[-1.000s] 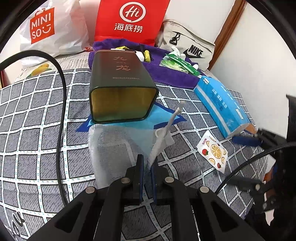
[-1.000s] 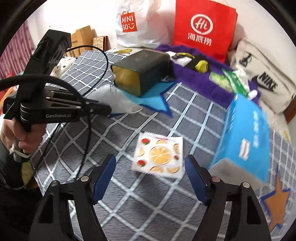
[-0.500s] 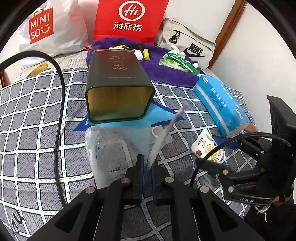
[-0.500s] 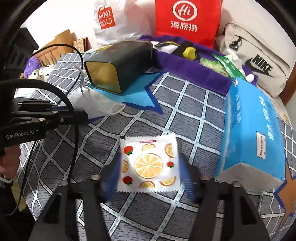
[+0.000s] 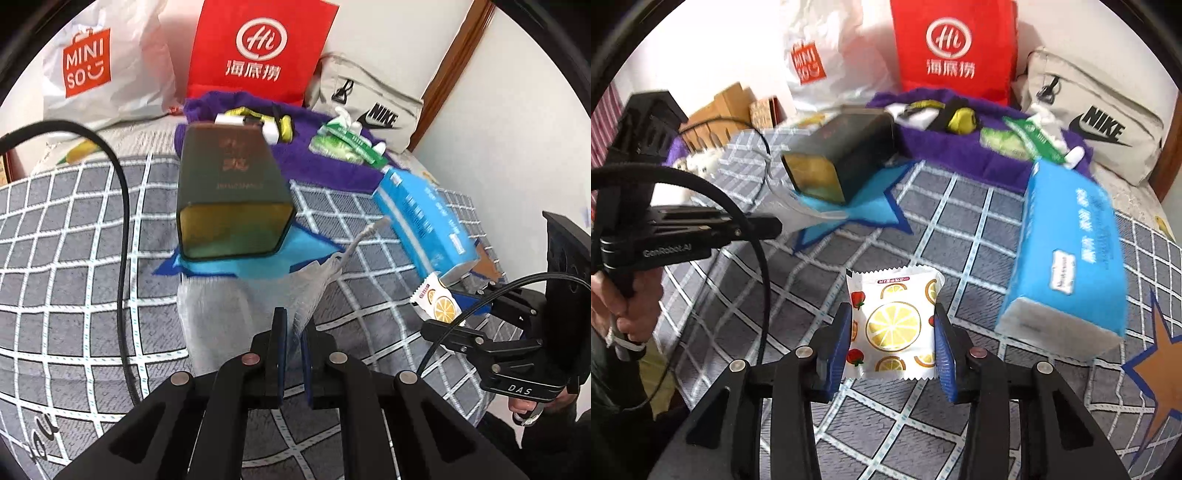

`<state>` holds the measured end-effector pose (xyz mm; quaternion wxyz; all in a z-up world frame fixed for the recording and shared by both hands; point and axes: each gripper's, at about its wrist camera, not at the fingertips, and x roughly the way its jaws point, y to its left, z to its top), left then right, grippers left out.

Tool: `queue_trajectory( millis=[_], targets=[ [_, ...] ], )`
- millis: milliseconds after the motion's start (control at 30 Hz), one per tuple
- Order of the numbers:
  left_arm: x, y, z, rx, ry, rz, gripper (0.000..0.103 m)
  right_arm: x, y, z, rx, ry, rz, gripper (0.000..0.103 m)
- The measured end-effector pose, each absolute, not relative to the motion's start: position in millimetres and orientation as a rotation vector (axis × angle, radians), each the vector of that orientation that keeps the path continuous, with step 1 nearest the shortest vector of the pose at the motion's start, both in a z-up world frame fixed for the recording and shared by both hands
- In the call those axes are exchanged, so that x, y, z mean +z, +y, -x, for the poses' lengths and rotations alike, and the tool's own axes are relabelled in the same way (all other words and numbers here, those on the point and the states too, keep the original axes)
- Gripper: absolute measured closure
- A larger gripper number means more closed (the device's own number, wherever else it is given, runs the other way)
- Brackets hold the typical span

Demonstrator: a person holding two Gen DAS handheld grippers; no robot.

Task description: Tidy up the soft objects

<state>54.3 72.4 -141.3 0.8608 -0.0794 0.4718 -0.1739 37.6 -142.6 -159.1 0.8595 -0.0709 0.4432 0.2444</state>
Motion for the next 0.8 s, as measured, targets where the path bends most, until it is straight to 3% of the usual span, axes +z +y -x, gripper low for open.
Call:
queue_trajectory(
  millis=[400, 633, 733, 800],
  targets=[
    [-80, 64, -58, -0.374, 0.886, 0.160, 0.095, -115, -170, -41, 0.504, 0.818, 0.092, 0.061],
    [-79, 56, -71, -0.378, 0.907, 0.120, 0.095, -112, -175, -49, 0.514, 0.813, 0.086, 0.061],
    [-93, 47, -69, -0.424, 0.954, 0.102, 0.083, -117, -175, -49, 0.523, 0.833, 0.078, 0.061],
    [-105, 40, -68, -0.440, 0.988, 0.092, 0.060, -119, -176, -48, 0.526, 0.840, 0.073, 0.061]
  ],
)
